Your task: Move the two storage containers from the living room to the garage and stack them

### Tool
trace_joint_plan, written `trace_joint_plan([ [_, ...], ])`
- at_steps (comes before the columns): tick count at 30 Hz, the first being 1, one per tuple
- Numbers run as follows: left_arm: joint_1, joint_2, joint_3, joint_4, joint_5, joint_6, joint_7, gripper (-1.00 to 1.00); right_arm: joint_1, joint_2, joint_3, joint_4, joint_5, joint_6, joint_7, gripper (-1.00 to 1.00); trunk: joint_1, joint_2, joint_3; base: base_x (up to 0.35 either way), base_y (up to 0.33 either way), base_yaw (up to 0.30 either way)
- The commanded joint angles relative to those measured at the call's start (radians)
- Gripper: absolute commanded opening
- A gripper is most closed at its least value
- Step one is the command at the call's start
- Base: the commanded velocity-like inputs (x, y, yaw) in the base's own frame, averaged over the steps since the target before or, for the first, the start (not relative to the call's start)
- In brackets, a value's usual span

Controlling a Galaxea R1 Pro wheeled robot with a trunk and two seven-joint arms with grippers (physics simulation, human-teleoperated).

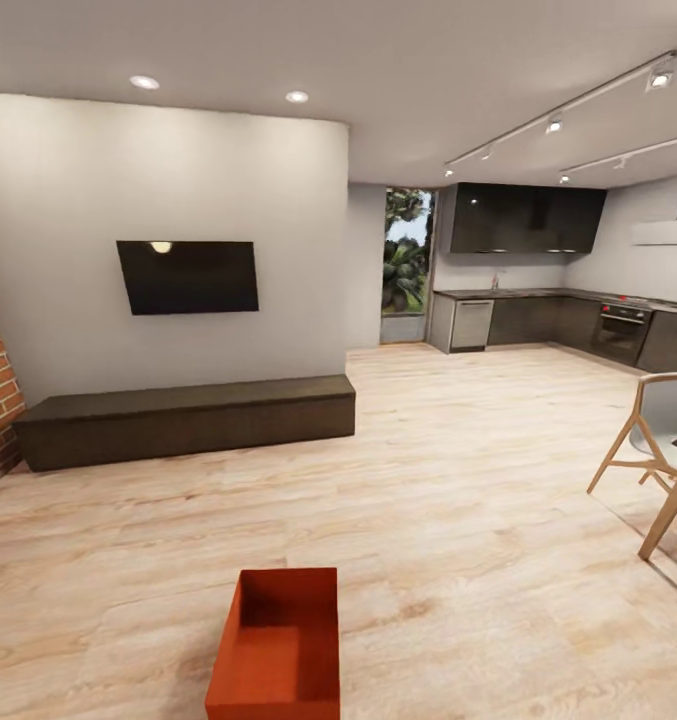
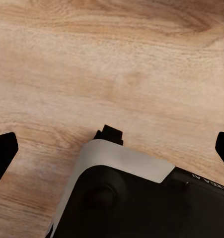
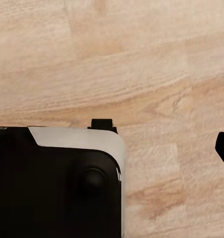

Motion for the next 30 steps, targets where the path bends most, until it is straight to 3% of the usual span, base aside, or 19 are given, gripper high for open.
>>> trace_joint_plan([
  [1, 0.0, 0.0, -0.001, 0.0, 0.005, -0.003, 0.001, 1.0, -0.001, 0.0, 0.007, 0.003, -0.006, -0.005, 0.0, 1.0, 0.0, -0.001, -0.001, 0.2, 0.156, -0.082],
  [19, 0.0, 0.0, -0.001, 0.0, 0.001, -0.004, -0.001, 1.0, -0.001, -0.003, 0.005, 0.003, -0.003, 0.0, 0.0, 1.0, 0.0, -0.001, -0.001, 0.043, 0.026, -0.012],
  [30, 0.0, 0.001, -0.001, 0.0, 0.002, -0.004, -0.003, 1.0, -0.001, -0.003, 0.008, 0.003, -0.006, -0.003, 0.0, 1.0, 0.0, -0.001, -0.001, 0.281, 0.07, 0.0],
])
